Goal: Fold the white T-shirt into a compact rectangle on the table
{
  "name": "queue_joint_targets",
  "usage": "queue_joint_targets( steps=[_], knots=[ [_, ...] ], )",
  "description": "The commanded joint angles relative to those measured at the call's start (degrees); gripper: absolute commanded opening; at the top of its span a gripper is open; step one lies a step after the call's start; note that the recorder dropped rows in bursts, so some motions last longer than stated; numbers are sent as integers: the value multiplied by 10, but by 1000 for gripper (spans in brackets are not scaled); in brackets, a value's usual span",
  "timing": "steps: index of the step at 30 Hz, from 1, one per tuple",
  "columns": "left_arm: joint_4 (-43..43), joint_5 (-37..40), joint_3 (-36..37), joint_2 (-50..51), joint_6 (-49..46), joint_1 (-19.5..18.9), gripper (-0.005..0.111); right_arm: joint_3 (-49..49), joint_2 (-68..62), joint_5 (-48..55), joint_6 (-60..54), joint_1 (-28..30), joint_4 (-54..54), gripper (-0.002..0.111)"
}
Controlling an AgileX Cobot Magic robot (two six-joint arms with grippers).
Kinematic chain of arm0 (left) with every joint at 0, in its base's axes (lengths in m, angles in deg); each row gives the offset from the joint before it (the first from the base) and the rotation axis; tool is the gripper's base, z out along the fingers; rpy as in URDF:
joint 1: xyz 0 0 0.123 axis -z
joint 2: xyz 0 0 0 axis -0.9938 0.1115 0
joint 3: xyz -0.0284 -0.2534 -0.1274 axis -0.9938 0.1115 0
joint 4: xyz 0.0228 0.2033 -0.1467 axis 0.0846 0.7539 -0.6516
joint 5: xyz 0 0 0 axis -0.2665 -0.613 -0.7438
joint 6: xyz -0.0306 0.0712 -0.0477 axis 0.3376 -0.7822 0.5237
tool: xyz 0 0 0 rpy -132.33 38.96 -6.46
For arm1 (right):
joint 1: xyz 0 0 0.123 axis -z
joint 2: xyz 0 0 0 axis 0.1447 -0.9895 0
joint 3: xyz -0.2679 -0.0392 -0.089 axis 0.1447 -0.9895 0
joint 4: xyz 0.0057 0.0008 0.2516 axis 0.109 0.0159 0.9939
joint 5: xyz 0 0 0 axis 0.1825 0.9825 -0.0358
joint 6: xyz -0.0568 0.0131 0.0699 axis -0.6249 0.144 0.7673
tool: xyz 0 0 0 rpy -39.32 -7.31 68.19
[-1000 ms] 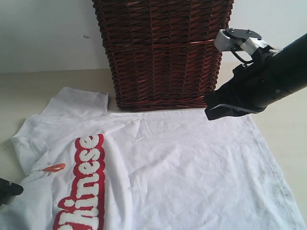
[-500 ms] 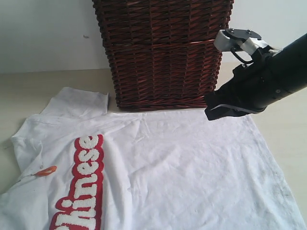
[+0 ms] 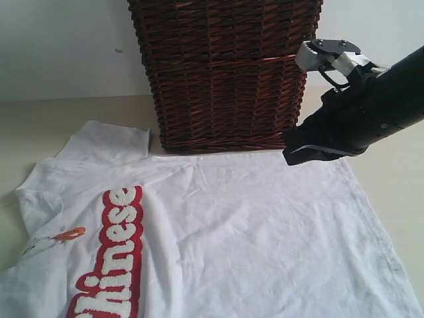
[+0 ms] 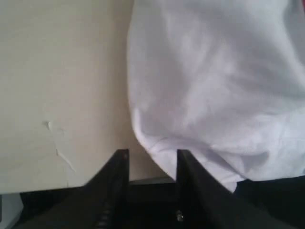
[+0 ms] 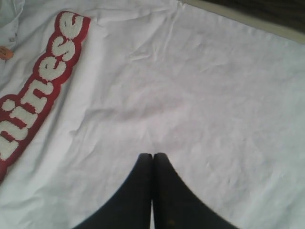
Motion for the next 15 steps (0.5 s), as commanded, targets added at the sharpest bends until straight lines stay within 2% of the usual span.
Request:
queue_joint_targets(
  steps=[1, 2, 3, 4, 6, 7, 10, 11, 12, 15],
  knots=[
    [-29, -137, -5, 3, -64, -1, 56, 5, 5, -10, -7, -1, 3, 0],
    [-30, -188, -5, 5, -63, -1, 55, 5, 5, -14, -7, -1, 3, 0],
    [-59, -277, -5, 17, -76, -1, 50, 5, 5, -17, -7, -1, 3, 0],
    [-70, -334, -7, 44, -98, -1, 40, 5, 5, -17, -7, -1, 3, 0],
    [-45, -383, -19, 122, -96, -14, 25, 5, 5, -12, -7, -1, 3, 0],
    [-25, -388, -29, 169, -77, -33, 25, 5, 5, -10, -7, -1, 3, 0],
    [20, -340, -69, 305, -31, -123, 42, 5, 5, -7, -7, -1, 3, 0],
    [20, -324, -73, 335, -28, -140, 43, 5, 5, -13, -7, -1, 3, 0],
    [20, -323, -73, 370, -26, -155, 43, 5, 5, -18, -7, -1, 3, 0],
    [21, -300, -73, 424, -25, -161, 43, 5, 5, -21, -7, -1, 0, 0]
  ],
)
